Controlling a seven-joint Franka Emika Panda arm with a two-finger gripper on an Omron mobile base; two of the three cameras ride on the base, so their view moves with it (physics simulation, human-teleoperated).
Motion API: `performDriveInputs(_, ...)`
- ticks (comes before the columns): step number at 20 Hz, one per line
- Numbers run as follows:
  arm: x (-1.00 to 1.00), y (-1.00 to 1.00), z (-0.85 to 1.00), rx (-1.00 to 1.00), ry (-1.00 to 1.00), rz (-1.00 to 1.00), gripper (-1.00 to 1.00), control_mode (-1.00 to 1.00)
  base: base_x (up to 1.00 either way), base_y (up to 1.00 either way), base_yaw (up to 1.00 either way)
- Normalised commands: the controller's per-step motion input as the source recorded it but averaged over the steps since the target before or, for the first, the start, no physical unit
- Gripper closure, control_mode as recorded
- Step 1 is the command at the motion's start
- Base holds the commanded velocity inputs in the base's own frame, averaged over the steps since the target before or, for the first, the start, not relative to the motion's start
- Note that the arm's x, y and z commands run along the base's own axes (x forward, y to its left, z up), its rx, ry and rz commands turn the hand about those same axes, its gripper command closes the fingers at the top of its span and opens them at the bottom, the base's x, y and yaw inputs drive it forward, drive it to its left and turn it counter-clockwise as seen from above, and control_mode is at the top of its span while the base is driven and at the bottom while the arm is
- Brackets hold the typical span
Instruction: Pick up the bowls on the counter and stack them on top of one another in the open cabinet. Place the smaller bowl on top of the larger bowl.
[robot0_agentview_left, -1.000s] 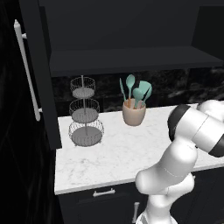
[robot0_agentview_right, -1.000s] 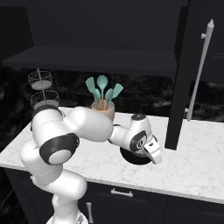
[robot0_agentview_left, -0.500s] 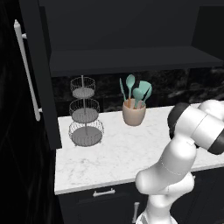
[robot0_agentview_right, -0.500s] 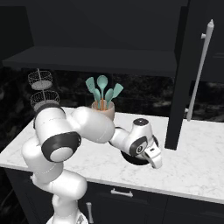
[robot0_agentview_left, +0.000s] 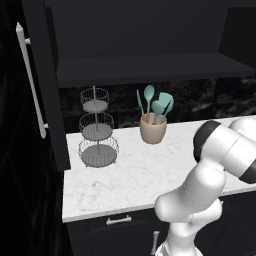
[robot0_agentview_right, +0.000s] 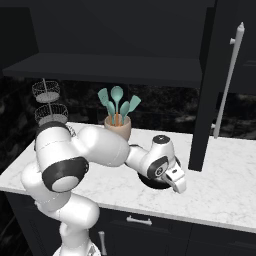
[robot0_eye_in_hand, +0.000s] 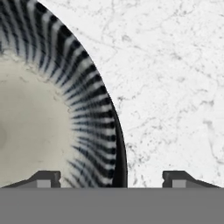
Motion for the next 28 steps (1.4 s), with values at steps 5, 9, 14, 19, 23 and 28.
performDriveInputs(5, -0.03, 0.01, 0.0, 0.0, 0.0, 0.0, 1.0, -1.0, 0.0, 0.0, 0.0)
performDriveInputs(9, -0.05, 0.01, 0.0, -0.01, 0.0, 0.0, 1.0, -1.0, 0.0, 0.0, 0.0)
performDriveInputs(14, -0.18, 0.03, 0.21, -0.03, -0.03, 0.0, 1.0, -1.0, 0.0, 0.0, 0.0)
performDriveInputs(19, -0.7, 0.0, 0.56, 0.0, -0.16, 0.0, 1.0, -1.0, 0.0, 0.0, 0.0)
performDriveInputs(23, -0.7, 0.08, 0.84, 0.0, -0.23, 0.0, 1.0, -1.0, 0.0, 0.0, 0.0)
performDriveInputs(28, -0.52, 0.24, 0.93, 0.0, -0.28, 0.0, 1.0, -1.0, 0.0, 0.0, 0.0)
